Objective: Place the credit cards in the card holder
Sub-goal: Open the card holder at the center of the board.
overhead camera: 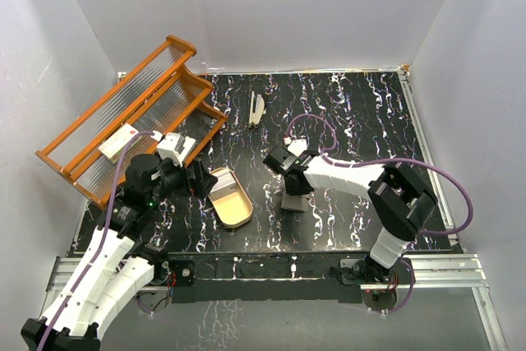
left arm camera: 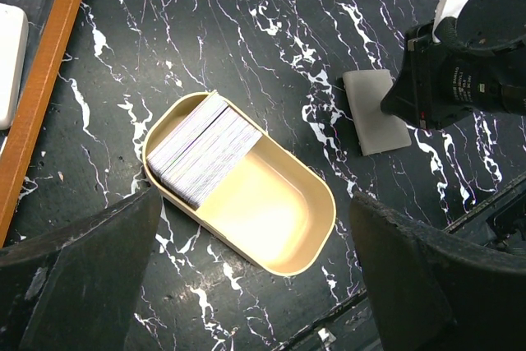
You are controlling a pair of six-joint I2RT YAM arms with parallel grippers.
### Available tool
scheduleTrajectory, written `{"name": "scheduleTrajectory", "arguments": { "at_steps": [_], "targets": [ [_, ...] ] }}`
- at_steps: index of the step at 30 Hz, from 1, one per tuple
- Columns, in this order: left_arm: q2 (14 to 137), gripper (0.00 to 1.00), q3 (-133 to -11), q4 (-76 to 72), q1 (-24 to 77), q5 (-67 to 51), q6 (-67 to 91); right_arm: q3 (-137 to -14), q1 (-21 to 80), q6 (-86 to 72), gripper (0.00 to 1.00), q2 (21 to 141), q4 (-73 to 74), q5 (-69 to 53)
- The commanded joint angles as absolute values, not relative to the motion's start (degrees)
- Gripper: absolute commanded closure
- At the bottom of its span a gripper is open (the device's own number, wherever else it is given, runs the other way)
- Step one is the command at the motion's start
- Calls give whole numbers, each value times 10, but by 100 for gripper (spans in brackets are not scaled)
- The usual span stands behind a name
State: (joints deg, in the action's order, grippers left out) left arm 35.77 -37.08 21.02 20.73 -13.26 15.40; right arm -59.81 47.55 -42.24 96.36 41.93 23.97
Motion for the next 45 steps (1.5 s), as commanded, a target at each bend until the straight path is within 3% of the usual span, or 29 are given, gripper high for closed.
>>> {"name": "scheduleTrajectory", "arguments": {
  "at_steps": [1, 15, 23, 36, 45],
  "targets": [
    [363, 4, -394, 212, 204, -131, 149, -597, 476, -412, 100, 948, 415, 273],
    [440, 14, -423, 231, 204, -167, 185, -542, 481, -347, 100, 797, 314, 191],
    [484, 14, -441, 229, 205, -206, 236, -531, 480, -354, 100, 697, 249, 135],
    [505, 16, -445, 217, 209, -242, 309, -512, 481, -439, 100, 671, 105, 31],
    [515, 18, -441, 232, 212, -242, 313, -500, 481, -458, 100, 645, 108, 96]
  ]
}}
